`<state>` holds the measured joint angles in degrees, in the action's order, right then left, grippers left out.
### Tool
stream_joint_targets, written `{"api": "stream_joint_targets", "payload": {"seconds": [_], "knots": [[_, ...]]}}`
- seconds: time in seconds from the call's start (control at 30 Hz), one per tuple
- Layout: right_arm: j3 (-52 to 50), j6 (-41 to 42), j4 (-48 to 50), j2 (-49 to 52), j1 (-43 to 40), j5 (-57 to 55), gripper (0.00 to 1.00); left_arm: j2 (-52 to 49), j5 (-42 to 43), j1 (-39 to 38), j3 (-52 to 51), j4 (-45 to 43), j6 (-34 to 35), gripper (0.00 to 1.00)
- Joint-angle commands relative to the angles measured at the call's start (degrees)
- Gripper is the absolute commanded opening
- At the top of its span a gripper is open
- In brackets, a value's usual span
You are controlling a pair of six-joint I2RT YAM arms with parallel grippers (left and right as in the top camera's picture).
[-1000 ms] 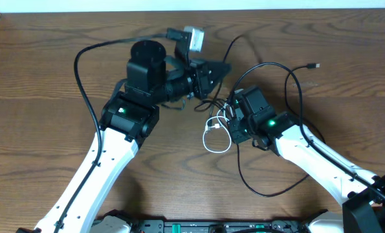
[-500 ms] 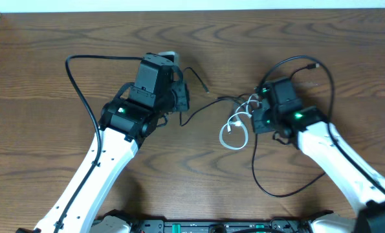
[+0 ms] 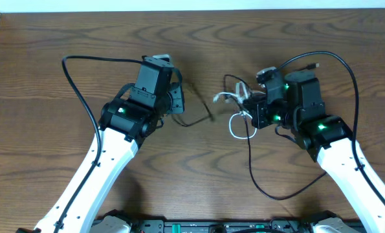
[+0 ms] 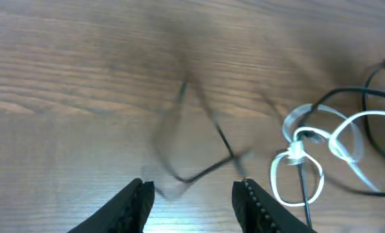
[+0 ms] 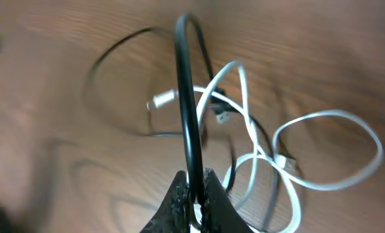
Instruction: Untangle cables
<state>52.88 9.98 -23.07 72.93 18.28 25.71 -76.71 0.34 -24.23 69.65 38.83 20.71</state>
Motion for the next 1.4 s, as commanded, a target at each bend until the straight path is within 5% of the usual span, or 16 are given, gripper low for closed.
{"api": "stream_joint_targets", "payload": {"seconds": [0.0, 0.3, 0.63, 1.0, 1.37], "knots": [[0.70, -1.03, 1.14, -0.72, 0.02, 9.09, 0.01, -0.39, 2.36, -0.09, 0.81, 0.13, -0.52, 0.46], [0.70, -1.03, 3.39, -0.72, 0.02, 18.64, 0.01, -0.57, 4.50, -0.13, 0.76, -0.48, -0.57, 0.65], [0.70, -1.03, 3.85, -0.72, 0.07, 20.94, 0.01, -3.91, 22.34, -0.13, 0.72, -5.11, -7.02, 0.76], [0.68, -1.03, 3.80, -0.70, 0.07, 23.98, 0.01, -8.39, 28.52, -0.13, 0.72, -10.82, -8.26, 0.74], [0.68, -1.03, 3.82, -0.72, 0.17, 27.89, 0.01, -8.39, 30.10, -0.11, 0.72, -14.84, -8.26, 0.53]]}}
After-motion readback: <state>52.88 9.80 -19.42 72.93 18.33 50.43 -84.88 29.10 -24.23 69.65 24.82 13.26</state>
